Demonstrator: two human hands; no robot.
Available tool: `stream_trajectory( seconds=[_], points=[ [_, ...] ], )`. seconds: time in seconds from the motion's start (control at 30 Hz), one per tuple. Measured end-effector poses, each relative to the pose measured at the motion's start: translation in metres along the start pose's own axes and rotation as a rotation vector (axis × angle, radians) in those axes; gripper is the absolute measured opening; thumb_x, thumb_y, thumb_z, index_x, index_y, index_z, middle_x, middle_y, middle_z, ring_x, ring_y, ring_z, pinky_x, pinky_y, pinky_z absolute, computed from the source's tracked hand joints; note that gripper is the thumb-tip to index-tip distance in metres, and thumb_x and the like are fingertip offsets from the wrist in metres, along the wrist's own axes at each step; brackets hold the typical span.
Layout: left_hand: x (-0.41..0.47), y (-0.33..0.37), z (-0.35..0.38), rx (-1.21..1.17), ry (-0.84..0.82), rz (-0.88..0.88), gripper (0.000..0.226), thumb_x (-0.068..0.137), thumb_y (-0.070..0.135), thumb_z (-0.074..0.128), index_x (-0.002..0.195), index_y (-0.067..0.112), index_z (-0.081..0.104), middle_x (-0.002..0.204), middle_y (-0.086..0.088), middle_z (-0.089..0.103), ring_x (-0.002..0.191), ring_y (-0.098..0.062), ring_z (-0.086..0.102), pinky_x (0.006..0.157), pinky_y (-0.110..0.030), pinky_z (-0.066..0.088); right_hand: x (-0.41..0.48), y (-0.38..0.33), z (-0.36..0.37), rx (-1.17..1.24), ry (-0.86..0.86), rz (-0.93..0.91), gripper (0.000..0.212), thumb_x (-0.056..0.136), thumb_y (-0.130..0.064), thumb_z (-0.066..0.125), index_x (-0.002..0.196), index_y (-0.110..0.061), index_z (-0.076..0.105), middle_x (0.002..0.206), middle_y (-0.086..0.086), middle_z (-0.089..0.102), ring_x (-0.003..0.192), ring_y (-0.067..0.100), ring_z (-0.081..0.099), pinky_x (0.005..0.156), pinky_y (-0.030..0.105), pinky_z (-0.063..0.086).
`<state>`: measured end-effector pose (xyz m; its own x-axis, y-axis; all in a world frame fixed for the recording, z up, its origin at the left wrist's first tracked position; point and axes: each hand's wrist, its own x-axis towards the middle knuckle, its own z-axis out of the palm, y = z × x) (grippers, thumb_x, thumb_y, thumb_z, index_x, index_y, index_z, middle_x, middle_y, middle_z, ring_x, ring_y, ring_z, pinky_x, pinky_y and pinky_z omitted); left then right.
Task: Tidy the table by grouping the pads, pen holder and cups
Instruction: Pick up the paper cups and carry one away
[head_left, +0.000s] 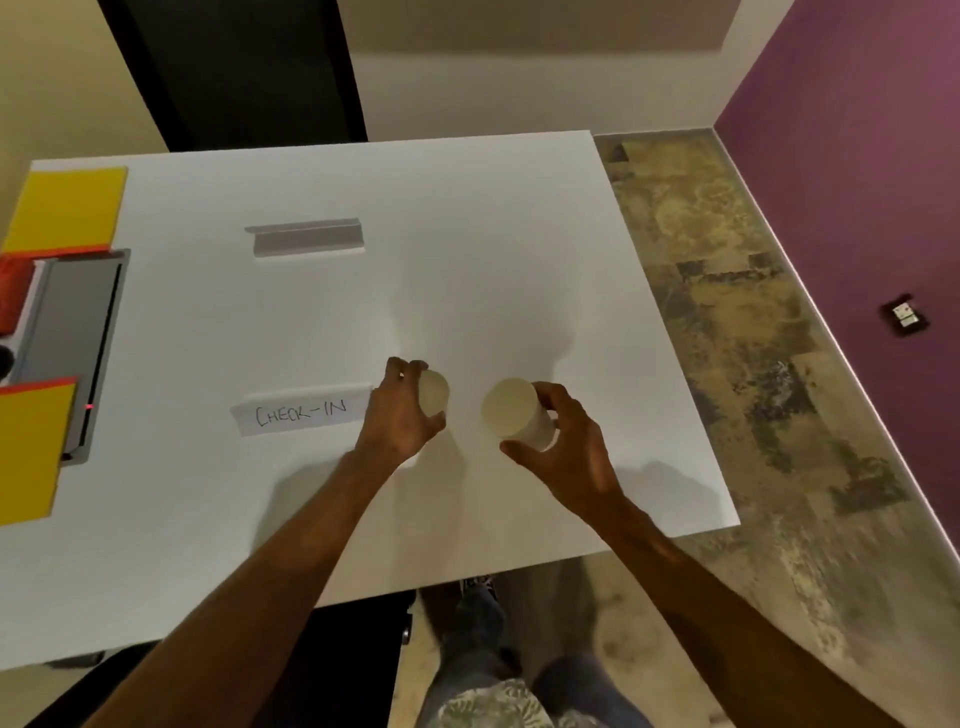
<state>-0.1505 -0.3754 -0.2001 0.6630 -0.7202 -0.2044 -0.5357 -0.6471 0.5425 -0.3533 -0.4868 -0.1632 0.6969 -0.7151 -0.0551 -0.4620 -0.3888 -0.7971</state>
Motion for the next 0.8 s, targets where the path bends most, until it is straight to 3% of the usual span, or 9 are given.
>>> stream_trajectory(
  seconds=[0.1, 0.3, 0.47, 0.8],
  points=[
    [0.022, -0.01, 0.01, 0.158, -0.017, 0.055, 0.079, 0.07, 0.039, 0.083, 0.135, 0.013, 0.048, 0.13, -0.013, 0.048, 0.1, -0.037, 0.062, 0.089, -0.04, 0.049, 0.008, 0.006, 0.01, -0.04, -0.016, -0.03, 0.075, 0.069, -0.033, 0.089, 0.132, -0.025, 0.049, 0.128, -0.005, 0.059, 0.111, 0.007, 0.051, 0.089, 0.014, 0.042],
    [0.052, -0.026, 0.028, 0.328, -0.028, 0.095, 0.078, 0.076, 0.048, 0.075, 0.137, 0.014, 0.042, 0.132, -0.011, 0.051, 0.122, -0.029, 0.051, 0.113, -0.045, 0.023, 0.026, 0.01, 0.015, -0.106, -0.051, -0.118, 0.074, 0.071, -0.031, 0.087, 0.133, -0.024, 0.047, 0.129, -0.005, 0.057, 0.115, 0.017, 0.052, 0.092, 0.039, 0.053],
    [0.067, -0.027, 0.036, 0.395, -0.02, 0.086, 0.081, 0.075, 0.05, 0.075, 0.137, 0.011, 0.041, 0.129, -0.012, 0.055, 0.122, -0.029, 0.054, 0.118, -0.051, 0.008, 0.038, 0.015, 0.016, -0.102, -0.07, -0.138, 0.074, 0.072, -0.031, 0.087, 0.134, -0.02, 0.048, 0.129, -0.001, 0.058, 0.116, 0.017, 0.051, 0.093, 0.039, 0.053],
    [0.07, -0.023, 0.04, 0.413, -0.033, 0.072, 0.083, 0.07, 0.046, 0.079, 0.135, 0.009, 0.042, 0.125, -0.01, 0.059, 0.117, -0.028, 0.059, 0.119, -0.05, 0.006, 0.05, 0.026, 0.013, -0.091, -0.083, -0.122, 0.074, 0.072, -0.033, 0.087, 0.134, -0.016, 0.05, 0.13, 0.002, 0.059, 0.117, 0.016, 0.052, 0.094, 0.032, 0.051]
  ],
)
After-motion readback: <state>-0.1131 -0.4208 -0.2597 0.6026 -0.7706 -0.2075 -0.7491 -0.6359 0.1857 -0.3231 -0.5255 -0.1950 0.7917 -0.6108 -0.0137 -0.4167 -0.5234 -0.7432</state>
